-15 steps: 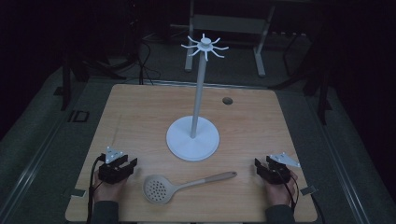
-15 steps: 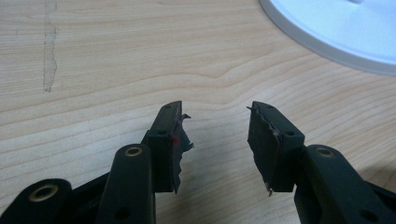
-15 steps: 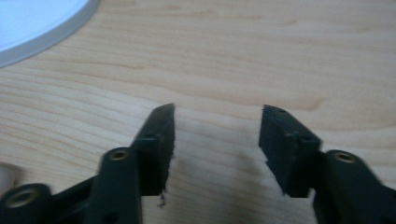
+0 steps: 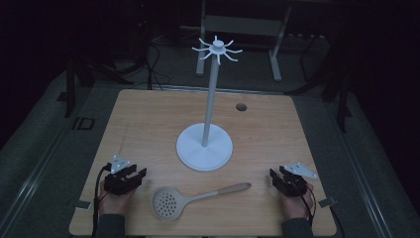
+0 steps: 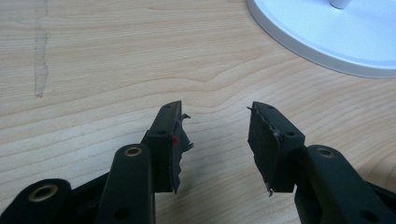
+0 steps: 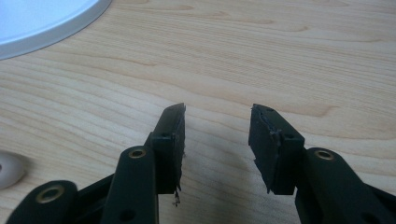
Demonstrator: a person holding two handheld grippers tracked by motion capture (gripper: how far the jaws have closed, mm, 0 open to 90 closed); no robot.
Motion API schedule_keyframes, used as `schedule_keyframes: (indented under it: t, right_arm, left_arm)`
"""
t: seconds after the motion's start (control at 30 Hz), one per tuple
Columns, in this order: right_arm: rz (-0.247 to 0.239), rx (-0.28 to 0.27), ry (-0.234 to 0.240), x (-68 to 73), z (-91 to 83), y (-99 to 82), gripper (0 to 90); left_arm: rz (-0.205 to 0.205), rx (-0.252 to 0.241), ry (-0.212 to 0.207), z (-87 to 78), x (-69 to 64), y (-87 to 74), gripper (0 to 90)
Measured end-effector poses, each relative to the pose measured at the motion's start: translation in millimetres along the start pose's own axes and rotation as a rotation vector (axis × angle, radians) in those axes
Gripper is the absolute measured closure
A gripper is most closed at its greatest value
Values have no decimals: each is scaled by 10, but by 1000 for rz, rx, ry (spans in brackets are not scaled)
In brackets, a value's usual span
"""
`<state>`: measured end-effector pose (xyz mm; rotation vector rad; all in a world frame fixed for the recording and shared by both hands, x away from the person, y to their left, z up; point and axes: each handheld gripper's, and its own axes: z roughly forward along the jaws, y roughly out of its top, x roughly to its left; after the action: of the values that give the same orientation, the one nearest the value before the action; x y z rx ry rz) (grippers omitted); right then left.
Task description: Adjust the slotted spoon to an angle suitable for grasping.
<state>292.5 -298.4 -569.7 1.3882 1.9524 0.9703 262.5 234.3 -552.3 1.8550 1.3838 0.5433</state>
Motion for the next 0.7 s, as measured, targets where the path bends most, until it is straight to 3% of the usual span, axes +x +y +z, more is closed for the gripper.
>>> schedule_keyframes:
  t: [0.7]
  right_arm:
    - [-7, -31, -13, -11, -33, -16, 545]
  left_arm:
    - [123, -20, -112, -127, -258, 211, 549]
